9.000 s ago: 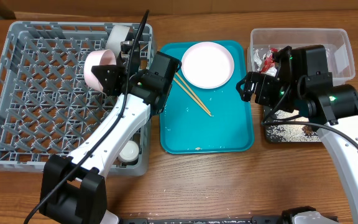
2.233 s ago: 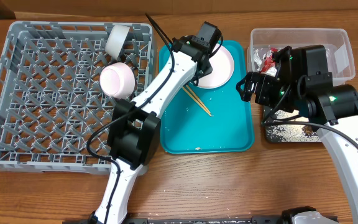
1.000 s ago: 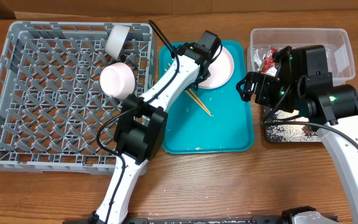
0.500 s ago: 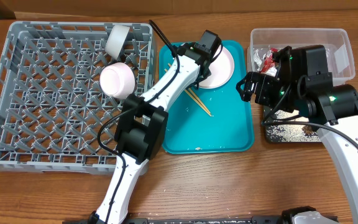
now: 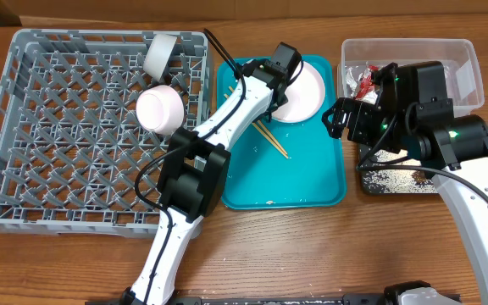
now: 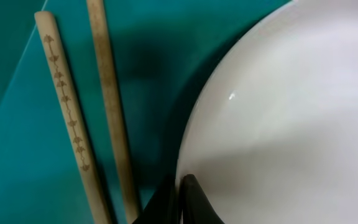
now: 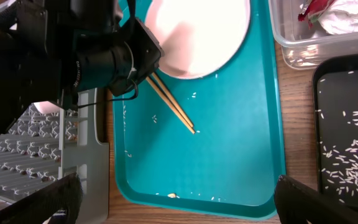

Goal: Sort waste into correct bins and load items into the dishwasher
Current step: 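Lower the left gripper and grasp the white plate's rim, then lift the white plate with the left gripper and carry it over the rack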

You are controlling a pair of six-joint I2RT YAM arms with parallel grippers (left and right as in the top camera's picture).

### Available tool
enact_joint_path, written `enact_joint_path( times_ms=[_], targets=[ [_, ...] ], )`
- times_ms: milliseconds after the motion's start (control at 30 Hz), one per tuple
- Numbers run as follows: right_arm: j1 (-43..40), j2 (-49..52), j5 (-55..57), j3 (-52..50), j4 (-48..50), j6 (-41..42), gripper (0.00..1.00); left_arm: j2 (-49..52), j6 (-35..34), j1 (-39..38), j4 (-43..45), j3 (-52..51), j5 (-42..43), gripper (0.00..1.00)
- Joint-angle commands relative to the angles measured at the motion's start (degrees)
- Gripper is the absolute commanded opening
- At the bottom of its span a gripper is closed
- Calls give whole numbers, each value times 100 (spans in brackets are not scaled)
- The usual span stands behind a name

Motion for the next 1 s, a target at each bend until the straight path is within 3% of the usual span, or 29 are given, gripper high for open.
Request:
enact_joint_path(
  times_ms=[0,300,567,967],
  targets=[
    [-4,-17,59,-2,17,-20,100,96,-4,-37,-107,-13,-61,4],
    [-4,-17,59,-2,17,-20,100,-181,896,76,-614,463,-151,4],
    [-4,-17,59,-2,17,-20,100,-730,2428,245,-1237,1231,-151,4],
    [-4,-17,59,-2,17,-20,100,-2142,3733,387,-1801,1539,-562,4]
  ],
)
